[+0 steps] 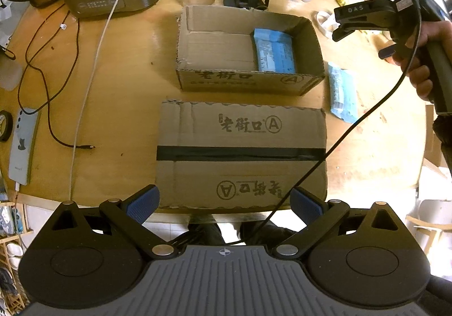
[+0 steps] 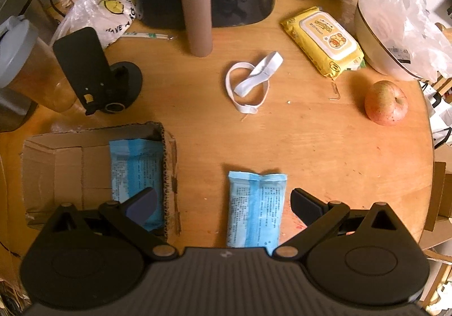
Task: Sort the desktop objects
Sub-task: 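Move the right gripper over the smaller blue packet on the table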
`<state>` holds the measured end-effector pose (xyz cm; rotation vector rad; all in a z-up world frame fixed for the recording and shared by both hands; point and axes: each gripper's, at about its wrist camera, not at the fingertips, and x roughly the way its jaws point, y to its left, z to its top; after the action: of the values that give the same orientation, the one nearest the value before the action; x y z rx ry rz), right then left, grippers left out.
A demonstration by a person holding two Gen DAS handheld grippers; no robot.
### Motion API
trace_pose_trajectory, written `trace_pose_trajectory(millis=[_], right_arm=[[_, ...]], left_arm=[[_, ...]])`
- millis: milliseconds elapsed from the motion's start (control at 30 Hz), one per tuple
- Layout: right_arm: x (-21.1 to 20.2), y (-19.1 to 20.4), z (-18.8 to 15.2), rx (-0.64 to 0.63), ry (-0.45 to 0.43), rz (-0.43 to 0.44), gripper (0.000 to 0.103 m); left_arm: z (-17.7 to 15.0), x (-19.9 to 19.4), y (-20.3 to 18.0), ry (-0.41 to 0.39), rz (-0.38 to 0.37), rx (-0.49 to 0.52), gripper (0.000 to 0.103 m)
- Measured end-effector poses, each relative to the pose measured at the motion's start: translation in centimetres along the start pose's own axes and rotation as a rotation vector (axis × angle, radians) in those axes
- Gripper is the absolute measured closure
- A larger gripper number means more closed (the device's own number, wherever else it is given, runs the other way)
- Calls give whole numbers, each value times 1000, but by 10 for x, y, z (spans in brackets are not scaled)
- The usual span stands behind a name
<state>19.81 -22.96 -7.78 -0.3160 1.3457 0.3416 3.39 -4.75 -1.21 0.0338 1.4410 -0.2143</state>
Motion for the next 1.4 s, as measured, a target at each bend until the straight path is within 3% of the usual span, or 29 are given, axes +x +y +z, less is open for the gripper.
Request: trace_pose_trajectory(millis=[700,1400], right_arm=[[6,-38,-11,58,15,-15,0],[19,-46,-18,143,48,2,0]], left_arm=[[1,3,-18,6,-3,33,2],[0,5,-19,10,-4,32,2]])
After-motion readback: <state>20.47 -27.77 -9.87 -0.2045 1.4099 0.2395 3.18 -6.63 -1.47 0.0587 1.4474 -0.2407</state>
